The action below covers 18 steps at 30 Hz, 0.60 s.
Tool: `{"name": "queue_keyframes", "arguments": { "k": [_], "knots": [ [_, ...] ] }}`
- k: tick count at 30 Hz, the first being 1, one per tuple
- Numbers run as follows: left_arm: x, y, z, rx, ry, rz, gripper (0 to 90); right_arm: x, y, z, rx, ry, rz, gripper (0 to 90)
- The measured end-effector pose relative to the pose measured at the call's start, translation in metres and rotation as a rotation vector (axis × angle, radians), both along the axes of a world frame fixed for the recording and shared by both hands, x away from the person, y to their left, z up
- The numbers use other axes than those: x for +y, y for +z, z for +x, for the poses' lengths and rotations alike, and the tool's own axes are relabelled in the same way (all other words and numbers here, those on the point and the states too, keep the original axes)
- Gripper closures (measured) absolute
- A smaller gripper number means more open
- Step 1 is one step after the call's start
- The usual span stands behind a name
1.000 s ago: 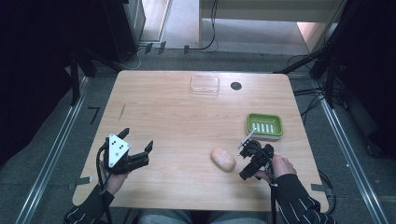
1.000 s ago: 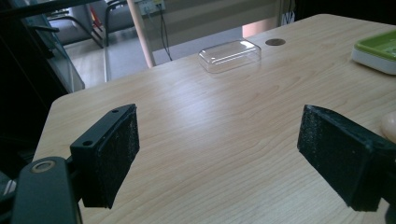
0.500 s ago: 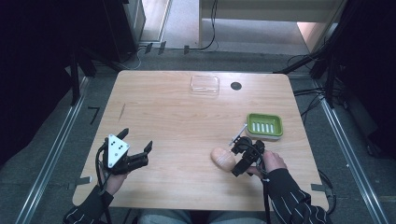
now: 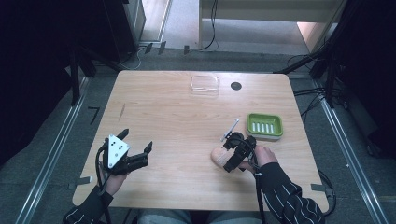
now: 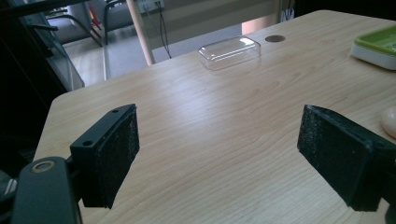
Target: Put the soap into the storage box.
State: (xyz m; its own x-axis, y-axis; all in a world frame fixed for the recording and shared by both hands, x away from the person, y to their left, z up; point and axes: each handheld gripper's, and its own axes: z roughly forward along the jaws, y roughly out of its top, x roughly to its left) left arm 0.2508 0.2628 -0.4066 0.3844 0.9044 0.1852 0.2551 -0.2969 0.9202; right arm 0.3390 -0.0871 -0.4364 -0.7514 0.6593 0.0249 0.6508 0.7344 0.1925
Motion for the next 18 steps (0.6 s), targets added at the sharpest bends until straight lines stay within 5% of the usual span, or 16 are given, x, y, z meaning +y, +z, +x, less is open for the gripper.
{"name": "queue_keyframes", "arguments": {
  "k": [18],
  "knots": [
    [0.001,0.0,0.0,0.005,-0.001,0.002,13.4,0.024,-0.003,0.014,0.014,0.042,-0.016,3.2]
  ]
}}
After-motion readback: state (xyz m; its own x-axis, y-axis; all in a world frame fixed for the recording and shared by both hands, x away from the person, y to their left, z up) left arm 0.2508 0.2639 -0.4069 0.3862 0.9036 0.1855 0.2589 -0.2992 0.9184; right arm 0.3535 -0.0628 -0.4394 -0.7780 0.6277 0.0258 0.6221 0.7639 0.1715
